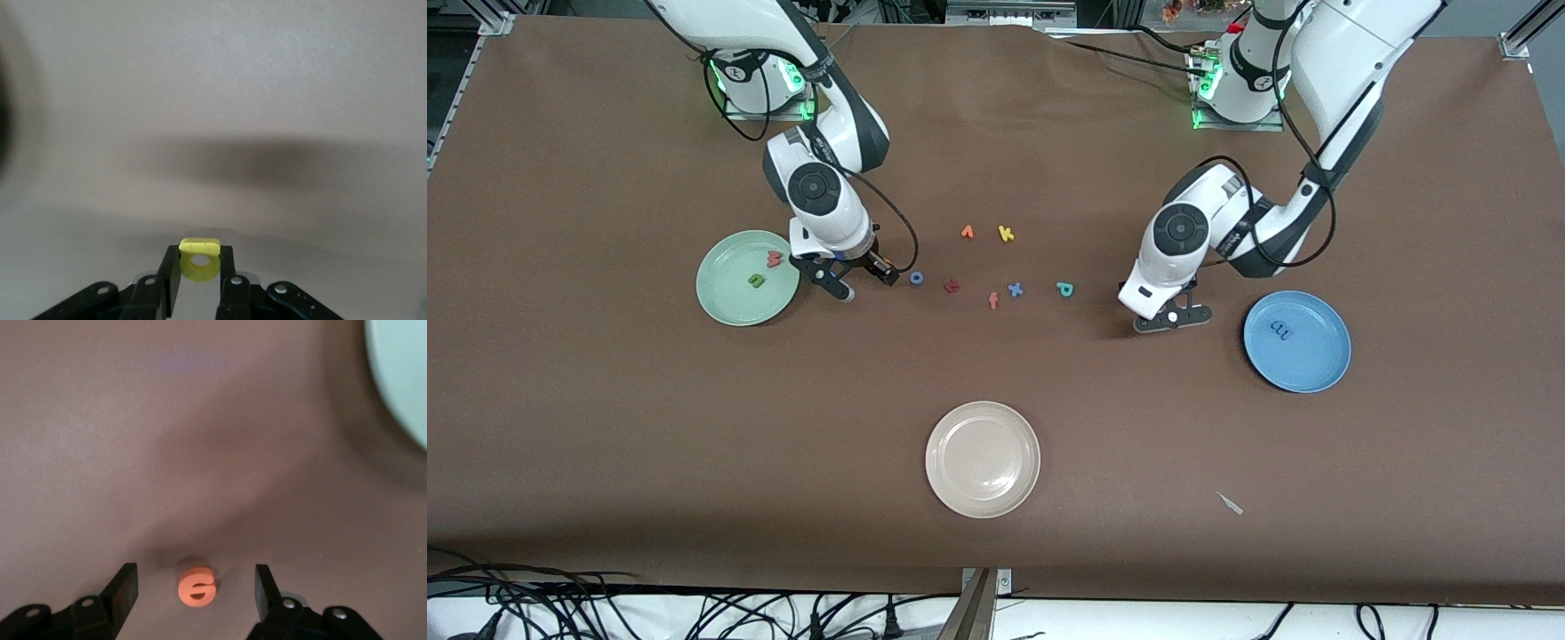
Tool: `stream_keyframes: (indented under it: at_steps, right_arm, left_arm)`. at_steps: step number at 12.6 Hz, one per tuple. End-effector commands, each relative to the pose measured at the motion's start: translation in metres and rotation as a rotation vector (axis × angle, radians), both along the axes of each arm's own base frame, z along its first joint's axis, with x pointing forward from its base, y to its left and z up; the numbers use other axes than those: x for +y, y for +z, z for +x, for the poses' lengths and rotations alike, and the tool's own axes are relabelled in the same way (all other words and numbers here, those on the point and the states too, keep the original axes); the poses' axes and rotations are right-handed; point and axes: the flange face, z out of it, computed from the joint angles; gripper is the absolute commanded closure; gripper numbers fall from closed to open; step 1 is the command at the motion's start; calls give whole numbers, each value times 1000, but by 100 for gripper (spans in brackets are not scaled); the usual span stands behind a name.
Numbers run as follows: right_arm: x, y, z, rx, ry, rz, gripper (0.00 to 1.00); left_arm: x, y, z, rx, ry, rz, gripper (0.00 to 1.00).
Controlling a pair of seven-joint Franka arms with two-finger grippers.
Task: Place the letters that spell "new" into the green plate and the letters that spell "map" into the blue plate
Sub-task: 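Carry yellow letter to blue plate while the right gripper grasps orange 6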
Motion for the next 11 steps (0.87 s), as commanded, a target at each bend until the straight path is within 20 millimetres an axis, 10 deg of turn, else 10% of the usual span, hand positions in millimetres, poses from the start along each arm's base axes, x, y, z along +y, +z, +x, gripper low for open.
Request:
stream_keyframes:
  at_steps: [1,7,10,11]
  right_arm:
    - [6,-8,-10,-7,-14,6,21]
    - [5,-22,-17,-27,-10,18,27]
    - [5,-20,-18,-31,-10,21,62]
    - [5,-19,-17,-32,-11,22,72]
  left_arm:
    - [32,33,35,112,-104,-26,96]
    - [216,31,70,230,-414,-191,98]
    - [251,8,75,242,-498,-201,93]
    - [251,4,75,246,-500,-204,77]
